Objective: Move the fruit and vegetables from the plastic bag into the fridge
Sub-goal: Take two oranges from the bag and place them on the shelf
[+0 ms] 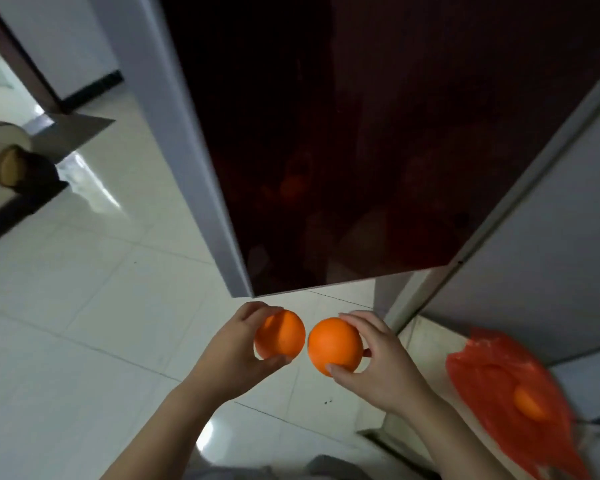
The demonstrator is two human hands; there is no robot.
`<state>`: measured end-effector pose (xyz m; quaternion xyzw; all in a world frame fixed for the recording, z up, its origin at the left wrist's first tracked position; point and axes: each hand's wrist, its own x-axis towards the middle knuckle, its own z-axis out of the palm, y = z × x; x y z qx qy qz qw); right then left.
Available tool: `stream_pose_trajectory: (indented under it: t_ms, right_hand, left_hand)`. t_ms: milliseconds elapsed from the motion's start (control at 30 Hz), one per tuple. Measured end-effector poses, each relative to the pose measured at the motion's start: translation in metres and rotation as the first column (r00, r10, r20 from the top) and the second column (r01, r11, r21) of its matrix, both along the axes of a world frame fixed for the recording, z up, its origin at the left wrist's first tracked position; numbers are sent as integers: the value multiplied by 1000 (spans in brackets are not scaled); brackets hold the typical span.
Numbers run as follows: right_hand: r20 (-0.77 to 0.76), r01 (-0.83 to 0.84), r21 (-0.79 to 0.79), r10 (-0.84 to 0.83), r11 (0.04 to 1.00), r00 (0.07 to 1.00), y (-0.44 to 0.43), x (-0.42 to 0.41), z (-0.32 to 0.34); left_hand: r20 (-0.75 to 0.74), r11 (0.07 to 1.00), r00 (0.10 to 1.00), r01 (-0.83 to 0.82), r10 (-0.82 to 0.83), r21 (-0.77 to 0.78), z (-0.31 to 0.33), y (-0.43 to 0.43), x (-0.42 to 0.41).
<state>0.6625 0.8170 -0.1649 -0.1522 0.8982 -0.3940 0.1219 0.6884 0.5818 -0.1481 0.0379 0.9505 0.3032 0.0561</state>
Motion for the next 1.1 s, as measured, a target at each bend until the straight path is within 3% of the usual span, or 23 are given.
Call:
stream_pose_trajectory:
  t_ms: [167,567,867,1100]
  right_hand:
    - [20,-151,48,150,987,988,-127,2,1]
    - [77,-297,61,292,953,953,-419,-13,7]
    - [87,-307,79,300,948,950,-500,-80,-3]
    - [41,-113,35,112,993,993,-506,-187,-11]
  left_hand:
    - [21,996,996,-85,85,-12,-3,-118,27]
    - [15,964,965,-264,263,31,5,-404,55]
    - [43,960,961,-274,272,51,-11,-488,3]
    - [4,994,994,-111,111,19,-14,-503,-147]
